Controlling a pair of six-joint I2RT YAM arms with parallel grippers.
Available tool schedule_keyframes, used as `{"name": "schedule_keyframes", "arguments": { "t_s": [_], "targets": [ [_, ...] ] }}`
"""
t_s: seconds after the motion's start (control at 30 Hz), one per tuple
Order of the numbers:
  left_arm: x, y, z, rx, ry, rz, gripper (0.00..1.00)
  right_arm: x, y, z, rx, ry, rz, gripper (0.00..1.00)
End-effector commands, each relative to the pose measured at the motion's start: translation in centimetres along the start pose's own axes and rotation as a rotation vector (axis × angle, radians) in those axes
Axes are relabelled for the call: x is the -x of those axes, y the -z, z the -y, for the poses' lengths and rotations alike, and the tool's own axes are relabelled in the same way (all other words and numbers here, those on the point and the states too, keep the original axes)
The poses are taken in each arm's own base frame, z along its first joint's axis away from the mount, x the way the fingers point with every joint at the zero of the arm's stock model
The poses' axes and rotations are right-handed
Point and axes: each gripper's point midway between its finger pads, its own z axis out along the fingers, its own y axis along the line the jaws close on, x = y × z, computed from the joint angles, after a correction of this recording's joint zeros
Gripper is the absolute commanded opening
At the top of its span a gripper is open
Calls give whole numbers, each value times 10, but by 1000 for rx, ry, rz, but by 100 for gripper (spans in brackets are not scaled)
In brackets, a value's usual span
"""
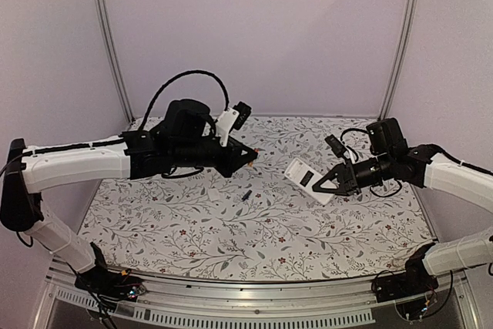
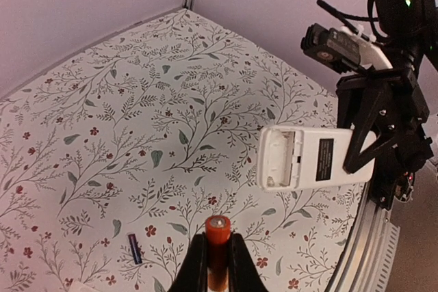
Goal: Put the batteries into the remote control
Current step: Place the battery in the battery compartment.
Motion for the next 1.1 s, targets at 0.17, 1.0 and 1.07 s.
{"name": "schedule_keyframes", "arguments": {
  "t_s": [0.17, 1.0, 1.07],
  "targets": [
    [12, 2, 23, -63, -59, 177, 0, -3, -40, -39, 95, -39, -79, 0],
    [-11, -5, 39, -63, -151, 175, 0, 1, -60, -72, 208, -74, -114, 0],
    [-12, -6, 38, -58, -158, 171, 0, 1, -60, -73, 214, -71, -117, 0]
  ]
}}
